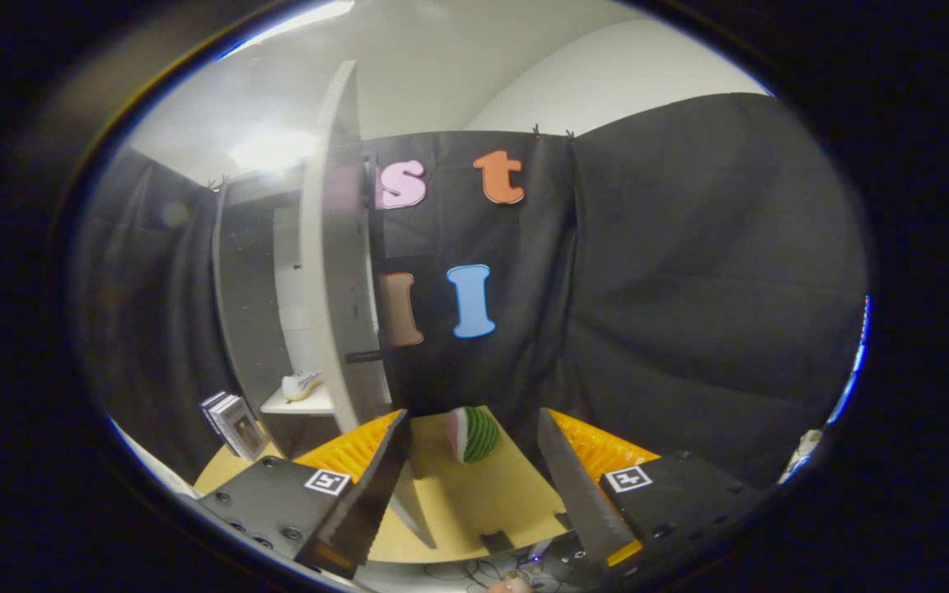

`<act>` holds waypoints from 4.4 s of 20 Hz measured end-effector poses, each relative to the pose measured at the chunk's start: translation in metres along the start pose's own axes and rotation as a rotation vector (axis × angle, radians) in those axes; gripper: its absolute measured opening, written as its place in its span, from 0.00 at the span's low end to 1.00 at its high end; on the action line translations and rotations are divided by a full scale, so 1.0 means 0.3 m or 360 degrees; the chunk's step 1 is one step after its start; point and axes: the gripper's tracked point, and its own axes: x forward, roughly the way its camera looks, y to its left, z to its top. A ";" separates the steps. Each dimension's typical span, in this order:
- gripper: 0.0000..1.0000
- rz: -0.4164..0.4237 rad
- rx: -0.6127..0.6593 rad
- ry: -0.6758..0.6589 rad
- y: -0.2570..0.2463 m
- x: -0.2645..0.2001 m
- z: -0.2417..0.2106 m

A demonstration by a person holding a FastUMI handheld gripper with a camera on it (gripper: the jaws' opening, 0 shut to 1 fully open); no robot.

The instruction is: Open the shoe cabinet door, grab the shoes and put them into the shoe cabinet, then close the shoe cabinet door.

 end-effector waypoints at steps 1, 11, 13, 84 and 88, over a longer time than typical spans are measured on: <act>0.96 0.0010 -0.0012 -0.0003 -0.024 0.064 0.010; 0.96 0.0326 -0.0063 0.0023 0.101 0.521 0.008; 0.95 0.0377 -0.0054 0.0022 0.130 0.541 0.008; 0.95 0.0498 -0.0092 -0.0077 1.485 0.558 -0.171; 0.95 0.0513 -0.0050 -0.0157 1.484 0.563 -0.168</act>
